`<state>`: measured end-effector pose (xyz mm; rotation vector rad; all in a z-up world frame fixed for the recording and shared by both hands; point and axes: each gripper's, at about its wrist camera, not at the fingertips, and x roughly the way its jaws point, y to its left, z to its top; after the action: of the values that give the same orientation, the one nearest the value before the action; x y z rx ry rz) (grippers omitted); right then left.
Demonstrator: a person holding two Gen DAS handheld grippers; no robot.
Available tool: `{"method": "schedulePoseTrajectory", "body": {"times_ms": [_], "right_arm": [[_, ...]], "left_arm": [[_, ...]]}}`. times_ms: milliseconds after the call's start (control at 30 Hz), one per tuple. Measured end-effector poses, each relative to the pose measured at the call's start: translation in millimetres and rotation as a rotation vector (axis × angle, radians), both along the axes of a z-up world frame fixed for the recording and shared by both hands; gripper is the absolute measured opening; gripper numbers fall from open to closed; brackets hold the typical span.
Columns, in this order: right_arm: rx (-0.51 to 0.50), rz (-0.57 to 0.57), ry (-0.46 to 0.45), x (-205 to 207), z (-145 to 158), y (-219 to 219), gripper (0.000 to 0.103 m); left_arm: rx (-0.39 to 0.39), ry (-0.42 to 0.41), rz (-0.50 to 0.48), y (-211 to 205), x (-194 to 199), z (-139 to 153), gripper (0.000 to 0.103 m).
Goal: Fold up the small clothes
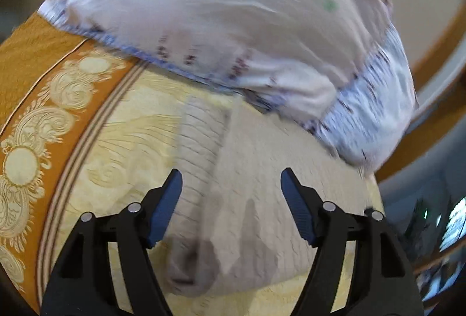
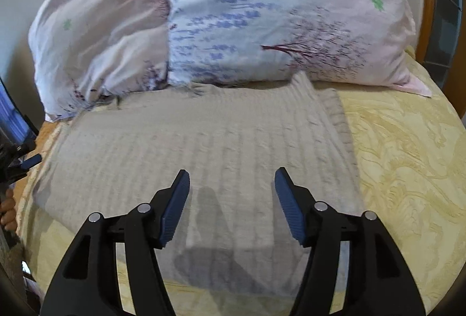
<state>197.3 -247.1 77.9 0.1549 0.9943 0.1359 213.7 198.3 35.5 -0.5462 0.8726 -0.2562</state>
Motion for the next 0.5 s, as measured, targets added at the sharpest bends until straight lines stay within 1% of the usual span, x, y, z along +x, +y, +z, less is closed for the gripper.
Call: {"method": "schedulePoseTrajectory", "body": {"times_ms": [67, 133, 267, 400, 500], "right_arm": [[-0.002, 0.014, 0.0, 1, -1, 8, 0.063], [-0.015, 0.031, -0.001, 1, -3, 17, 0.063], [-0.033, 0.049, 0.007, 3, -9, 30, 0.065], [-0.037, 0.054, 0.014, 4, -13, 33, 0.068], [-0.038, 0.056, 0.012, 4, -14, 33, 0.068]], "left_arm": [[-0.058, 0.048, 0.025, 12, 9, -8, 0.07], [-0.089, 0.077, 0.035, 17, 16, -15, 0.07], [-0.087, 0.101, 0.034, 16, 25, -23, 0.07], [-0.122, 0.132, 0.037, 18, 33, -32, 0.07], [-0.138, 0.125, 0.036, 16, 36, -33, 0.069]]}}
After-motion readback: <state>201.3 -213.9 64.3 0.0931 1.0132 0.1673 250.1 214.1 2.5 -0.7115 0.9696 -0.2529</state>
